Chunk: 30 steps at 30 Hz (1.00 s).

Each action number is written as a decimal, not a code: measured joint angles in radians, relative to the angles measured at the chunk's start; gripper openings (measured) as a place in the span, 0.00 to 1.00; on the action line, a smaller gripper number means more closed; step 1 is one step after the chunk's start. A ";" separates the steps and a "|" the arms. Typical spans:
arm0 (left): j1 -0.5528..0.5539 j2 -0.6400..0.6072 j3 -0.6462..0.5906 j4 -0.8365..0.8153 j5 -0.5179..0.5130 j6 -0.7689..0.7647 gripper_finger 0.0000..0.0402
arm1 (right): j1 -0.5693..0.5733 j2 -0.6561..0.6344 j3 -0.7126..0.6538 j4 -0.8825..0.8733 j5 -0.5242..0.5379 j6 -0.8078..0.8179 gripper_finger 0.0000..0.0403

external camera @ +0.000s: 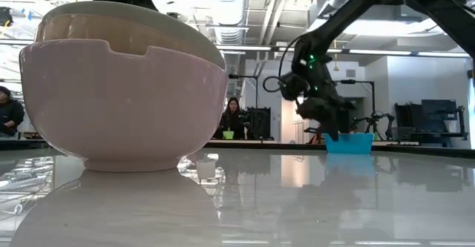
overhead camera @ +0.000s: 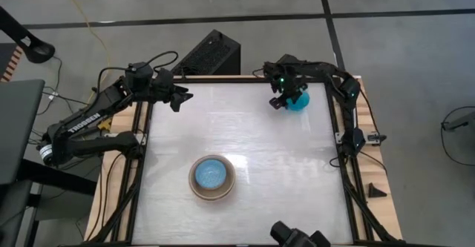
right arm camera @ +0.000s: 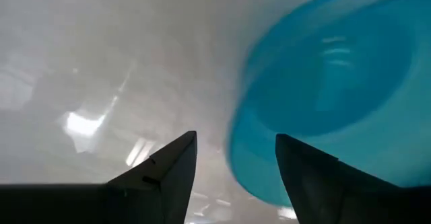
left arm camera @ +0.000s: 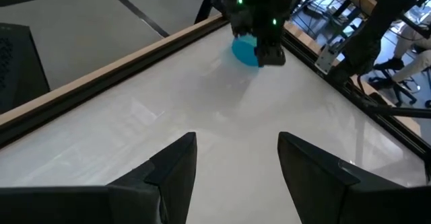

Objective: Nest bowls inside each other
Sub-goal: Stack the blue bowl on top of the blue patterned bowl

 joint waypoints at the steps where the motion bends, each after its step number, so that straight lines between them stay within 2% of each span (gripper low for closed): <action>1: 0.000 0.000 0.000 0.000 -0.003 0.000 0.49 | 0.004 0.000 -0.025 0.024 -0.011 0.000 0.59; 4: 0.000 0.000 0.000 0.000 -0.008 0.000 0.49 | 0.017 0.000 -0.093 0.091 -0.055 -0.016 0.56; 6: 0.000 0.000 0.000 0.000 -0.011 -0.002 0.49 | 0.028 0.000 -0.130 0.125 -0.095 -0.035 0.51; 8: 0.000 0.000 0.000 0.000 -0.011 -0.003 0.49 | 0.042 -0.002 -0.161 0.140 -0.146 -0.048 0.42; 13: 0.000 0.000 0.000 0.000 -0.018 -0.005 0.49 | 0.101 -0.004 -0.158 0.150 -0.228 -0.102 0.09; 14: 0.000 0.000 0.000 0.000 -0.021 -0.006 0.49 | 0.118 -0.005 -0.148 0.150 -0.245 -0.114 0.06; 22: 0.000 0.000 0.000 0.000 -0.022 -0.008 0.49 | 0.256 -0.012 -0.008 0.218 -0.462 -0.171 0.09; 25: 0.000 0.000 0.000 0.000 -0.022 -0.007 0.49 | 0.306 -0.047 0.047 0.315 -0.536 -0.169 0.06; 30: 0.001 0.000 0.000 -0.001 -0.024 -0.007 0.49 | 0.382 -0.152 0.090 0.496 -0.590 -0.104 0.06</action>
